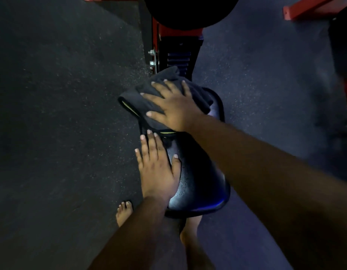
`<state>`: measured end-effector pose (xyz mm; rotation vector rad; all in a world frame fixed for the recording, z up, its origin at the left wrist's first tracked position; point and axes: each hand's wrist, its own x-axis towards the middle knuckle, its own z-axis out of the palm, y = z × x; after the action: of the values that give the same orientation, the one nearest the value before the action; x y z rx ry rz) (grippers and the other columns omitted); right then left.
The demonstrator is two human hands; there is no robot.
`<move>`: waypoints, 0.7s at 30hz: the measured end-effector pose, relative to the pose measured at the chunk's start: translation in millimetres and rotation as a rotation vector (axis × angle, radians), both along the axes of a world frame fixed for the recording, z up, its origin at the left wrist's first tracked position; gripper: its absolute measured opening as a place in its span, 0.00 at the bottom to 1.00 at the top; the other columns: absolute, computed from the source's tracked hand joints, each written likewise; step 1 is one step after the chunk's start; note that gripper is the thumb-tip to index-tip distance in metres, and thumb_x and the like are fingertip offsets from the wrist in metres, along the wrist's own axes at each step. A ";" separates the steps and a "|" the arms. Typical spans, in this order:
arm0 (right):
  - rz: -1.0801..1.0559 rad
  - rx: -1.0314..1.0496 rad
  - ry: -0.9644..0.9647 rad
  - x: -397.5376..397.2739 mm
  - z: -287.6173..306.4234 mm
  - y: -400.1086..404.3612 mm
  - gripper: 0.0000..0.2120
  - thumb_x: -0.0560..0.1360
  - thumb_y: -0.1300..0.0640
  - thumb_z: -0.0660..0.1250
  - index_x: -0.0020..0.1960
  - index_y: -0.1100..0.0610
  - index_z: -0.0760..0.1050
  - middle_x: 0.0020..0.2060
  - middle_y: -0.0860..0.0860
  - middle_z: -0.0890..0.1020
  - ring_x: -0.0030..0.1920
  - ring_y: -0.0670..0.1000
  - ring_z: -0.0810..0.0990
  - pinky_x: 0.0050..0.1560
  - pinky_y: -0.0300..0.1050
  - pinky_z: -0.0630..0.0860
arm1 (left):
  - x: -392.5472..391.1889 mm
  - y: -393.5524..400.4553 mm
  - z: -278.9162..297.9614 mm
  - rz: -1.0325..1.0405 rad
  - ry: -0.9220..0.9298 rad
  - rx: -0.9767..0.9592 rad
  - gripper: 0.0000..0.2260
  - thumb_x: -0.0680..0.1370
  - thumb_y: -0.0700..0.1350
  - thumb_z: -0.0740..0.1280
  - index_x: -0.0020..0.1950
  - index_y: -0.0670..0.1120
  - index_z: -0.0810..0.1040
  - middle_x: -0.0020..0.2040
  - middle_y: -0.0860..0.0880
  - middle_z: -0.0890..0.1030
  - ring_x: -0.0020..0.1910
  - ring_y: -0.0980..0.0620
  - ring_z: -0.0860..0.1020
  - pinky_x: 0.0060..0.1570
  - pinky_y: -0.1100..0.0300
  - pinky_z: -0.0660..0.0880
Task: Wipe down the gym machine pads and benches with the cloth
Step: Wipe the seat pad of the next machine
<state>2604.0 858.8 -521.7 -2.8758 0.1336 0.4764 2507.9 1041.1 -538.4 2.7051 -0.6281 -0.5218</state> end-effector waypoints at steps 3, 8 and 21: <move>-0.158 -0.004 -0.028 -55.6 -0.2 -52.5 0.31 0.80 0.29 0.48 0.81 0.33 0.48 0.84 0.47 0.49 0.83 0.56 0.46 0.77 0.72 0.45 | 1.0 0.2 0.5 -0.004 -0.014 -0.004 0.35 0.82 0.57 0.51 0.83 0.41 0.46 0.85 0.43 0.44 0.83 0.43 0.41 0.80 0.38 0.48; -0.578 0.061 -0.023 -123.2 -4.5 -43.1 0.33 0.79 0.28 0.48 0.81 0.34 0.45 0.83 0.51 0.42 0.82 0.64 0.45 0.76 0.73 0.53 | 0.2 -2.8 3.5 0.004 -0.008 0.014 0.35 0.83 0.57 0.52 0.83 0.41 0.44 0.85 0.43 0.43 0.83 0.43 0.40 0.80 0.37 0.48; 0.031 0.008 -0.020 -62.3 2.2 -36.6 0.29 0.80 0.31 0.45 0.80 0.32 0.47 0.84 0.45 0.44 0.83 0.55 0.40 0.76 0.73 0.40 | 2.1 0.1 0.0 0.012 0.001 -0.012 0.37 0.82 0.57 0.53 0.83 0.38 0.44 0.84 0.41 0.42 0.83 0.45 0.39 0.81 0.40 0.45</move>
<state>2541.8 822.2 -519.5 -2.8779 0.0840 0.4531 2510.0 1041.2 -538.4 2.6960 -0.6125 -0.5149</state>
